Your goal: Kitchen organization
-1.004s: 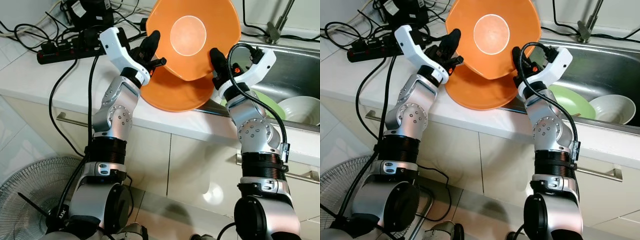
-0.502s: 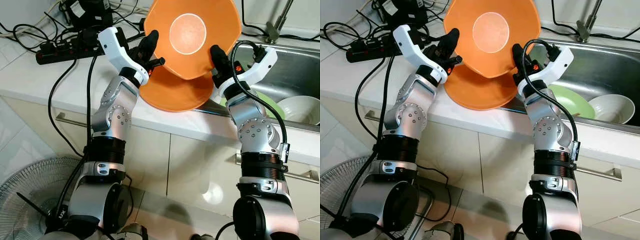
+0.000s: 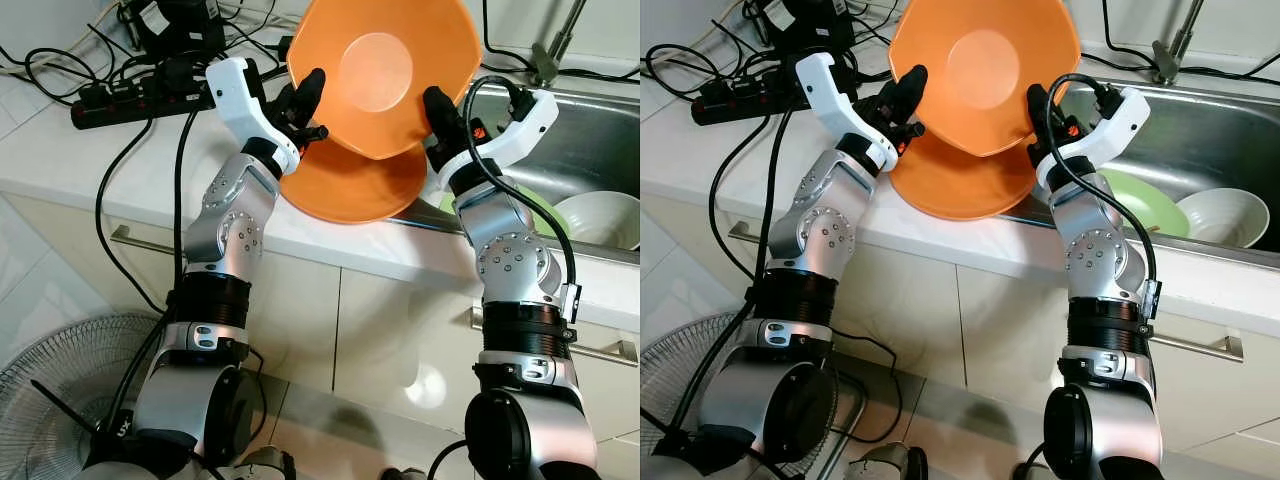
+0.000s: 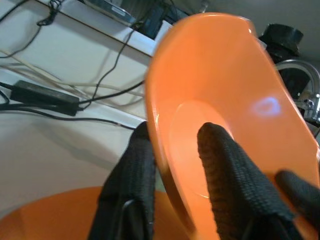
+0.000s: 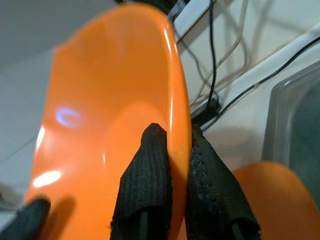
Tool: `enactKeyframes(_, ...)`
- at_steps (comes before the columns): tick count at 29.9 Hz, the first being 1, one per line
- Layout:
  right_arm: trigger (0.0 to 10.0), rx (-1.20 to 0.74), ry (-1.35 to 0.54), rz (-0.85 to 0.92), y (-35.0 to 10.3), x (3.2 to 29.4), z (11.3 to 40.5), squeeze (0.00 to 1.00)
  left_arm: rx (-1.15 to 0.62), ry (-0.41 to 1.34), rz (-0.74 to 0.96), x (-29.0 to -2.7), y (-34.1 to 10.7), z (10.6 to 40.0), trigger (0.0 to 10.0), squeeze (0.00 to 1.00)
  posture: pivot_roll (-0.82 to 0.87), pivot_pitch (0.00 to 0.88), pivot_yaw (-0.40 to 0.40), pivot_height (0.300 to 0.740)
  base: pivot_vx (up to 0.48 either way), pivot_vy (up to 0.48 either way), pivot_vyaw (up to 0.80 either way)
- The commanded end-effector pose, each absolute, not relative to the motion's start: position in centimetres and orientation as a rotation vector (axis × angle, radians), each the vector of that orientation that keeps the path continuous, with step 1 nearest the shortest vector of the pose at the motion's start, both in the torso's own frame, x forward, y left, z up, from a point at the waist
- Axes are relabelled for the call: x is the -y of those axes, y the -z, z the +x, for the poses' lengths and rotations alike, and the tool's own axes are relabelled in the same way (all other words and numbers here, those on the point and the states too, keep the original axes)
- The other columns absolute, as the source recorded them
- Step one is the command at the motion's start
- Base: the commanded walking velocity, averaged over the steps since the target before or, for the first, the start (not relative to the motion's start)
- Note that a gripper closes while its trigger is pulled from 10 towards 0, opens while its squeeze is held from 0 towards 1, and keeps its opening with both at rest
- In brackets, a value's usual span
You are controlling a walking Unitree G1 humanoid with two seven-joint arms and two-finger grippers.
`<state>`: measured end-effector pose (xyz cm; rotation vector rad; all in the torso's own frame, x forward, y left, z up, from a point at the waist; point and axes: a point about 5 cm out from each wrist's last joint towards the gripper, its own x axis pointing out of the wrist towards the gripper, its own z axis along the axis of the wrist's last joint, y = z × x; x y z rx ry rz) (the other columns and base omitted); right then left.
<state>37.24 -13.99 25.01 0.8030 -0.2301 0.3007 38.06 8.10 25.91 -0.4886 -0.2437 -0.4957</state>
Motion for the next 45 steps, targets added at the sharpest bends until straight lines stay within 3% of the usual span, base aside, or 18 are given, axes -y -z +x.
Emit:
enactKeyframes(1, 0.0, 0.287, -0.266, 0.841, -26.4, 14.5, 37.5, 0.00, 0.232, 0.514, -0.454, -7.7, -25.9, 38.0, 10.0, 1.00, 0.09, 0.074, 0.050, 0.740, 0.000, 0.000, 0.00)
enactKeyframes(2, 0.0, 0.287, -0.266, 0.841, -26.4, 14.5, 37.5, 0.00, 0.232, 0.514, -0.454, -7.7, -25.9, 38.0, 10.0, 1.00, 0.09, 0.074, 0.050, 0.740, 0.000, 0.000, 0.00)
enactKeyframes(3, 0.0, 0.309, -0.212, 0.865, -26.8, 15.5, 37.9, 0.00, 0.220, 0.512, -0.434, -7.6, -25.6, 38.0, 10.0, 0.11, 0.09, 0.072, 0.050, 0.740, 0.000, 0.000, 0.00)
enactKeyframes(4, 0.0, 0.317, -0.194, 0.874, -27.0, 15.8, 38.0, 0.00, 0.214, 0.512, -0.424, -7.5, -25.5, 37.9, 10.0, 0.11, 0.09, 0.072, 0.050, 0.740, 0.000, 0.000, 0.00)
enactKeyframes(5, 0.0, 0.328, -0.167, 0.890, -27.2, 16.3, 38.1, 0.00, 0.209, 0.514, -0.418, -7.4, -25.4, 37.9, 10.0, 0.00, 0.09, 0.072, 0.050, 0.740, 0.000, 0.000, 0.00)
enactKeyframes(12, 0.0, 0.356, -0.011, 0.947, -27.3, 18.8, 38.8, 0.00, 0.201, 0.527, -0.413, -7.2, -25.2, 37.7, 10.0, 0.00, 0.10, 0.067, 0.045, 0.740, 0.000, 0.000, 0.00)
enactKeyframes(16, 0.0, 0.324, 0.155, 0.843, -26.6, 21.1, 39.4, 0.00, 0.186, 0.573, -0.375, -6.8, -25.2, 37.4, 10.0, 0.00, 0.10, 0.066, 0.042, 0.740, 0.000, 0.000, 0.00)
enactKeyframes(17, 1.3, 0.310, 0.207, 0.797, -26.4, 21.7, 39.5, 0.00, 0.179, 0.588, -0.353, -6.6, -25.1, 37.2, 10.0, 0.00, 0.10, 0.065, 0.042, 0.740, 0.000, 0.000, 0.00)
enactKeyframes(18, 1.3, 0.303, 0.237, 0.769, -26.3, 22.2, 39.6, 0.00, 0.175, 0.597, -0.339, -6.5, -25.0, 37.1, 10.0, 0.00, 0.10, 0.065, 0.042, 0.740, 0.000, 0.000, 0.00)
enactKeyframes(19, 10.0, 0.282, 0.293, 0.719, -26.0, 22.8, 39.6, 0.00, 0.158, 0.611, -0.320, -6.3, -24.8, 37.0, 10.0, 0.00, 0.10, 0.064, 0.040, 0.740, 0.000, 0.000, 0.00)
enactKeyframes(25, 10.0, 0.162, 0.465, 0.478, -25.1, 25.2, 39.9, 0.00, 0.093, 0.677, -0.246, -5.6, -23.9, 36.3, 10.0, 0.00, 0.10, 0.061, 0.037, 0.740, 0.000, 0.000, 0.00)
enactKeyframes(29, 10.0, 0.036, 0.488, 0.300, -24.1, 25.3, 40.4, 0.00, 0.052, 0.749, -0.171, -5.0, -23.4, 35.5, 10.0, 0.00, 0.10, 0.057, 0.032, 0.740, 0.000, 0.000, 0.00)
enactKeyframes(45, 10.0, -0.211, 0.420, 0.092, -19.4, 23.0, 40.6, 0.00, -0.017, 0.911, -0.090, -3.8, -22.8, 33.2, 10.0, 0.00, 0.12, 0.063, 0.026, 0.740, 0.000, 0.000, 0.00)
